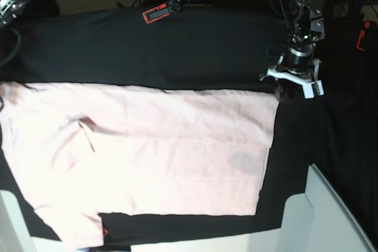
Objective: Fold the T-shirt properly
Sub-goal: 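Open both grippers and raise them off the shirt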
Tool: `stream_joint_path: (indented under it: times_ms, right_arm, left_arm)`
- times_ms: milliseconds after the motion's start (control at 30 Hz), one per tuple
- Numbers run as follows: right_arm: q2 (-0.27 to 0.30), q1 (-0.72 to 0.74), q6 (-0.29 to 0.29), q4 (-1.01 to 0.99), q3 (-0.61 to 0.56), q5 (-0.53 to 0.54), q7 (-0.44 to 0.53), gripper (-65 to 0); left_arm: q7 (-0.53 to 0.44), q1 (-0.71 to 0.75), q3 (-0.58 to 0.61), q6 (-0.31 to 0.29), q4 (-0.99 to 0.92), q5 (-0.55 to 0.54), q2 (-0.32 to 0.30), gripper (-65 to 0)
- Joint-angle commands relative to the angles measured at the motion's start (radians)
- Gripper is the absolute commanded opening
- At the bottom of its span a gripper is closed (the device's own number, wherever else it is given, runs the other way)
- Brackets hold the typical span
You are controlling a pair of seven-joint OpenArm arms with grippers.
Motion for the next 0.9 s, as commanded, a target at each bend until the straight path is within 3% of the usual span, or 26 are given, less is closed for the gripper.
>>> stream_joint_path:
  times_ms: [0, 100, 133, 300, 633, 867]
  right_arm:
    - [0.034, 0.017, 0.009, -0.015, 0.030, 0.017, 0.006, -35.5]
    - [0.062, 0.029, 0.009, -0.085, 0.133, 0.017, -0.002, -5.7]
    - [0.062, 0.029, 0.009, -0.101, 0.159, 0.017, 0.000, 0.0]
    - [0.064, 0.033, 0.009, -0.177, 0.279, 0.017, 0.009, 0.0]
    - [0.054, 0.061, 0.009, -0.213, 0.291, 0.018, 0.011, 0.0]
    - [0.064, 0.069, 0.009, -0.409, 0.288, 0.018, 0.123, 0.0]
  left_arm:
    - [-0.028, -0.003, -0.002, -0.007, 0.031, -0.007, -0.008, -41.3]
    - [-0.026, 0.009, 0.001, -0.007, 0.048, -0.007, -0.028, -41.3]
    - [-0.025, 0.011, 0.000, -0.007, 0.048, -0.007, -0.028, -41.1]
    - [-0.025, 0.020, -0.002, -0.007, 0.051, -0.007, -0.028, -41.1]
    - [-0.029, 0.038, -0.002, -0.007, 0.054, -0.007, -0.039, -41.1]
    - [-0.029, 0.040, -0.002, -0.007, 0.054, -0.009, -0.041, -41.1]
